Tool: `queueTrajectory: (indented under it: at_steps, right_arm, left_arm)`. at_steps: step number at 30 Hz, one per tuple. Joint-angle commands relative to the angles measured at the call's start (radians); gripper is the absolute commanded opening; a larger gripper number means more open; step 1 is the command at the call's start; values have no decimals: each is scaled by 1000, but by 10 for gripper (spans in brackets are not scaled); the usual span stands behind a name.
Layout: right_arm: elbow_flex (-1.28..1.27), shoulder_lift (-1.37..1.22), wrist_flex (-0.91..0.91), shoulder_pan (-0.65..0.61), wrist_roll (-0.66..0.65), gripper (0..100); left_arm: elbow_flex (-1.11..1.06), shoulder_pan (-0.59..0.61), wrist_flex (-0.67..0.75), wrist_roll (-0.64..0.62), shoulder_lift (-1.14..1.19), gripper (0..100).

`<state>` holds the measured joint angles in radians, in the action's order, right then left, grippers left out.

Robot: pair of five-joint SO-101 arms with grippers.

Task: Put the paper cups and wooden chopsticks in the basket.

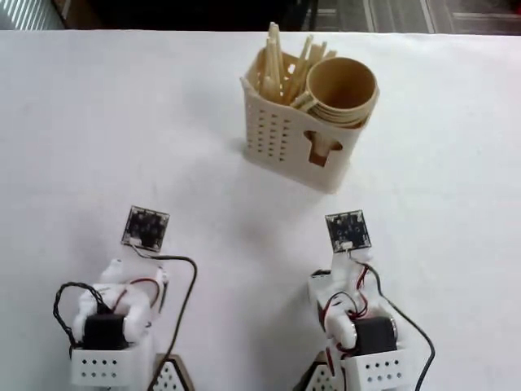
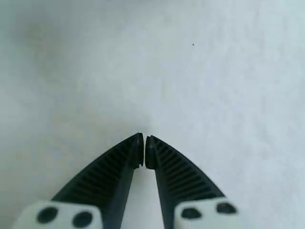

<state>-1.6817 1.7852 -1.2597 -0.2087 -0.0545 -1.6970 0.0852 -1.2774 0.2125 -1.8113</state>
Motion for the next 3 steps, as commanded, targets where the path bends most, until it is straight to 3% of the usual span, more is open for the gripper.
queueTrajectory:
  at_steps: [1, 3]
  right_arm:
    - [-9, 12, -5, -5, -3, 19]
    - [-9, 12, -5, -5, -3, 19]
  left_arm:
    - [5, -5, -5, 8, -5, 25]
    - [5, -5, -5, 8, -5, 25]
